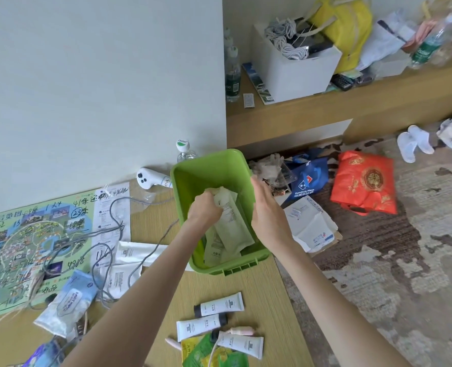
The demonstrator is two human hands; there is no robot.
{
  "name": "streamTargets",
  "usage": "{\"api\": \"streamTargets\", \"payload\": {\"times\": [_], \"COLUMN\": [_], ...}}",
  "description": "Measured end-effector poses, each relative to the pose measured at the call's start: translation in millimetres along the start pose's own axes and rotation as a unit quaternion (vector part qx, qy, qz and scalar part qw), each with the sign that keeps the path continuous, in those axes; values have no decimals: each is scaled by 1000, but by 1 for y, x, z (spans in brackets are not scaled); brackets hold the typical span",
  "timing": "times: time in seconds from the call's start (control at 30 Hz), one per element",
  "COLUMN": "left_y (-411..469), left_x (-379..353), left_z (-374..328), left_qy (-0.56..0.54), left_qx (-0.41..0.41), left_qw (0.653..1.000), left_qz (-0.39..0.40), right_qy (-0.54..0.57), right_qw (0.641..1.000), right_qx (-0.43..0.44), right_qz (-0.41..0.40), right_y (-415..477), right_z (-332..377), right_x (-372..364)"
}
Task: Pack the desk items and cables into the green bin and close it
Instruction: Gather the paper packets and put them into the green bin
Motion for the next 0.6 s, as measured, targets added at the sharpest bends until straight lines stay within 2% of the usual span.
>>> {"api": "streamTargets", "payload": {"times": [0.07,0.13,0.23,0.33,0.43,0.6], "left_y": [-4,-14,-36,-59,-76,-81], "left_x": [5,15,34,56,73,70], "left_z": [-1,-3,4,29,74,160], "left_qy": [55,68,25,-30,-76,-62], "left_qx": [-23,-84,-171,-204,-183,-107], "left_qw": [998,990,972,951,938,968], "left_qz": [-24,-86,-161,-232,-286,-216], "right_qy": [-20,-36,-48,-68,-93,-5], "right_qw": [1000,999,999,997,994,986], "right_qx": [-2,0,2,8,37,151], "right_qz": [-2,-10,-17,-20,-53,-69], "right_y": [1,1,0,-2,-11,-34], "right_z": [1,1,2,8,32,122], "right_x": [0,0,-1,4,9,-18]}}
Point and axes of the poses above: each hand's wrist, its own y-axis towards the middle knuckle, its own x-axis out of the back of the hand, z = x × y, the point moved 4 cm from there along y, towards the middle knuckle, and after that the axes turned 10 degrees about z, right-handed, at the moved point
